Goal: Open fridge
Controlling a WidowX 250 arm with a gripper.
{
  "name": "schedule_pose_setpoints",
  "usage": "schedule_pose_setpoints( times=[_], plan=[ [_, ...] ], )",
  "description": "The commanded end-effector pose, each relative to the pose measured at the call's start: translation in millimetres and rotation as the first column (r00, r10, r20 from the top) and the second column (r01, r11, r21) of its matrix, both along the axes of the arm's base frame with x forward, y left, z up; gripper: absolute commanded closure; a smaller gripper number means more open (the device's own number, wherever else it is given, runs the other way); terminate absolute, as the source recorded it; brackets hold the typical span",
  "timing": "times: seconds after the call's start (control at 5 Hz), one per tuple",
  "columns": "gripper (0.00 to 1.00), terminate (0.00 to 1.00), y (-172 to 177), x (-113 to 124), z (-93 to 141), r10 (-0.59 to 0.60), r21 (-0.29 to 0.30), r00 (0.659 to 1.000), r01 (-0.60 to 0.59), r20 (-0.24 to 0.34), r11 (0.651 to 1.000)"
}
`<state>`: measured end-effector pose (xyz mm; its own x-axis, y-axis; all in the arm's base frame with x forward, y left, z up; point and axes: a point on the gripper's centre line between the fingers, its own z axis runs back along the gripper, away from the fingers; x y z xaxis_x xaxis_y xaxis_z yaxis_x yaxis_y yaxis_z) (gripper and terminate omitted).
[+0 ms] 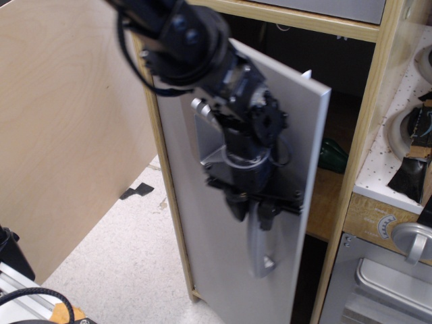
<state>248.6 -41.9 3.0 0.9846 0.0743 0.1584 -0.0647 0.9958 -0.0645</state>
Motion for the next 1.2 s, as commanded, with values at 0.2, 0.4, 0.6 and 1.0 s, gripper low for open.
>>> schedule_pose_setpoints(
  times=[0.2,0.4,0.6,1.0],
  plan=[
    [0.00,0.00,-36.5,-43.1,8.7,-0.126,-0.051,0.985,0.121,-0.118,0.991],
    [0.00,0.00,-54.1,-37.9,6.4,-0.194,-0.056,0.973,0.188,-0.121,0.980],
    [0.00,0.00,-79.2,-27.7,10.6,-0.305,-0.051,0.946,0.301,-0.115,0.952],
    [0.00,0.00,-105.8,11.1,22.2,-0.466,-0.065,0.882,0.462,-0.075,0.885]
  ],
)
